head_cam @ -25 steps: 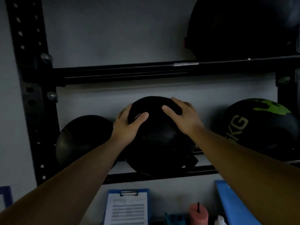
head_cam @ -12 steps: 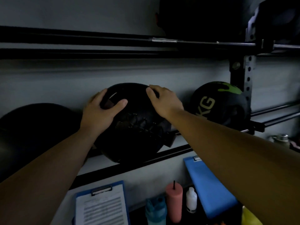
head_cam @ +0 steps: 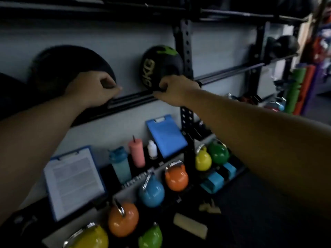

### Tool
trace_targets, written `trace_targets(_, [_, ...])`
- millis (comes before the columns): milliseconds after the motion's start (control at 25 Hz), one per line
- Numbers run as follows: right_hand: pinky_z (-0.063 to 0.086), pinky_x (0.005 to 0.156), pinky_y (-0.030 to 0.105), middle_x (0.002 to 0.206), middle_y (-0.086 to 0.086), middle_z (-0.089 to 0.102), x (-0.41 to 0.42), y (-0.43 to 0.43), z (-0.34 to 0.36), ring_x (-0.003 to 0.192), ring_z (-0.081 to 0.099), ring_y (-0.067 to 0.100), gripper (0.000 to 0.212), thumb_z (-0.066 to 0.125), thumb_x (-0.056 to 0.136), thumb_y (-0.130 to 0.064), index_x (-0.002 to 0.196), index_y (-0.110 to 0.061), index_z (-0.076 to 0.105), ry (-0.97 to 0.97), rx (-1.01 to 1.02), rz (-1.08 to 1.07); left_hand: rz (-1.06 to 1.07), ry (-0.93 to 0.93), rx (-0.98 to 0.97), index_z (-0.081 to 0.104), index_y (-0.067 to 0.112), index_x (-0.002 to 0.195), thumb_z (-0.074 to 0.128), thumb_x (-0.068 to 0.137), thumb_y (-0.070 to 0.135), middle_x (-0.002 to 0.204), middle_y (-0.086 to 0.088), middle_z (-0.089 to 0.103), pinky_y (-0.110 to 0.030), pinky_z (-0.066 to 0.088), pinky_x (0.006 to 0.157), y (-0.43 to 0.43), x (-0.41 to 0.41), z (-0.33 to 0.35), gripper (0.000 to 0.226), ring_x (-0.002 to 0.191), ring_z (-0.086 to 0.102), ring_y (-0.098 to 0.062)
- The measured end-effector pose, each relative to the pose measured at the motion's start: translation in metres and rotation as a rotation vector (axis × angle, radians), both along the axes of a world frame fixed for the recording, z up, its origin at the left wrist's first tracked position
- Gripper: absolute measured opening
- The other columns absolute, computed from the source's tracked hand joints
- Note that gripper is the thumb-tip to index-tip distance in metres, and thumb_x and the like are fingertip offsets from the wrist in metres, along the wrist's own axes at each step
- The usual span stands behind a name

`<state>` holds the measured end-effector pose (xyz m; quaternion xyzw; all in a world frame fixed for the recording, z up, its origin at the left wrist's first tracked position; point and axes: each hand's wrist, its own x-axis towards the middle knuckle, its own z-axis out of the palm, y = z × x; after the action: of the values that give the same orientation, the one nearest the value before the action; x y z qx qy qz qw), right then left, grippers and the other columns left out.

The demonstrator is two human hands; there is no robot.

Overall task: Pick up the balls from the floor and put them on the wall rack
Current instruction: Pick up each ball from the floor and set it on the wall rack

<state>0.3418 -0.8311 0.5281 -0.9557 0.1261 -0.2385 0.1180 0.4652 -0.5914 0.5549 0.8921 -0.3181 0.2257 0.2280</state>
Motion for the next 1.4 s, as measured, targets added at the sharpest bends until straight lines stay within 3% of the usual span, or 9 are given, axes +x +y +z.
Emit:
trace_targets(120, [0.04,0.079,0.032,0.129,0.002,0.066,-0.118,-0.05,-0.061,0.118,0.062,0.03,0.05,0.061,0.086,-0.066,0.125,-0.034,0.065,0.108,0.01,-0.167,-0.146,0.081,0.19,0.072,0.031,0.093,0.082,0.081,0.06,0.101,0.001,0.075,-0.038,0.055,0.09,-0.073,-0.082,-0.059,0.033,0.105,0.072,-0.029])
trace_targets(320, [0.05,0.086,0.039,0.13,0.008,0.064,-0.302,-0.117,-0.141,0.117,0.062,0.035,0.048,0.061,0.088,-0.061,0.127,-0.032,0.063,0.268,0.104,-0.381,-0.419,0.178,0.332,0.073,0.03,0.098,0.082,0.083,0.056,0.112,-0.002,0.078,-0.04,0.056,0.092,-0.193,-0.226,-0.131,0.031,0.108,0.071,-0.031])
trace_targets(480, [0.054,0.08,0.039,0.113,0.001,0.065,-0.415,-0.156,-0.181,0.103,0.064,0.029,0.038,0.061,0.09,-0.056,0.118,-0.03,0.067,0.29,0.184,-0.536,-0.563,0.243,0.392,0.075,0.026,0.104,0.081,0.084,0.056,0.108,0.003,0.076,-0.038,0.056,0.093,-0.262,-0.31,-0.165,0.036,0.106,0.07,-0.025])
trace_targets(640, [0.044,0.068,0.033,0.104,0.001,0.064,-0.471,-0.186,-0.22,0.087,0.06,0.026,0.034,0.059,0.09,-0.057,0.111,-0.032,0.066,0.332,0.267,-0.632,-0.632,0.259,0.469,0.074,0.032,0.108,0.078,0.085,0.061,0.09,0.021,0.059,-0.034,0.052,0.084,-0.307,-0.354,-0.2,0.038,0.1,0.065,-0.018])
trace_targets(760, [0.043,0.063,0.032,0.098,0.0,0.065,-0.457,-0.199,-0.253,0.079,0.06,0.024,0.03,0.059,0.088,-0.053,0.107,-0.03,0.064,0.37,0.328,-0.62,-0.654,0.297,0.526,0.073,0.029,0.114,0.078,0.087,0.059,0.106,0.012,0.067,-0.027,0.042,0.073,-0.322,-0.348,-0.234,0.041,0.099,0.061,-0.015])
trace_targets(960, [0.036,0.054,0.031,0.087,-0.005,0.059,-0.345,-0.208,-0.312,0.068,0.053,0.014,0.028,0.054,0.088,-0.057,0.101,-0.033,0.058,0.448,0.349,-0.521,-0.58,0.427,0.532,0.067,0.036,0.105,0.077,0.086,0.062,0.116,0.01,0.072,-0.034,0.052,0.085,-0.323,-0.266,-0.291,0.034,0.104,0.064,-0.016])
trace_targets(1080, [0.043,0.063,0.035,0.095,-0.003,0.064,-0.264,-0.206,-0.345,0.081,0.061,0.021,0.04,0.051,0.087,-0.063,0.109,-0.032,0.06,0.518,0.329,-0.415,-0.481,0.487,0.517,0.069,0.037,0.106,0.076,0.083,0.067,0.106,0.015,0.07,-0.031,0.049,0.075,-0.307,-0.204,-0.329,0.038,0.095,0.064,-0.014])
trace_targets(1240, [0.037,0.081,0.046,0.112,0.004,0.067,-0.178,-0.2,-0.396,0.105,0.06,0.031,0.05,0.046,0.087,-0.065,0.12,-0.029,0.06,0.613,0.274,-0.279,-0.351,0.688,0.561,0.071,0.028,0.111,0.079,0.084,0.06,0.112,0.005,0.076,-0.042,0.056,0.098,-0.279,-0.139,-0.398,0.043,0.108,0.07,-0.022])
trace_targets(1400, [0.034,0.084,0.048,0.13,0.005,0.062,-0.132,-0.19,-0.479,0.12,0.053,0.033,0.055,0.05,0.091,-0.064,0.134,-0.031,0.055,0.678,0.261,-0.163,-0.232,0.843,0.586,0.07,0.032,0.115,0.077,0.08,0.068,0.115,0.008,0.075,-0.04,0.057,0.097,-0.257,-0.109,-0.479,0.05,0.108,0.07,-0.02])
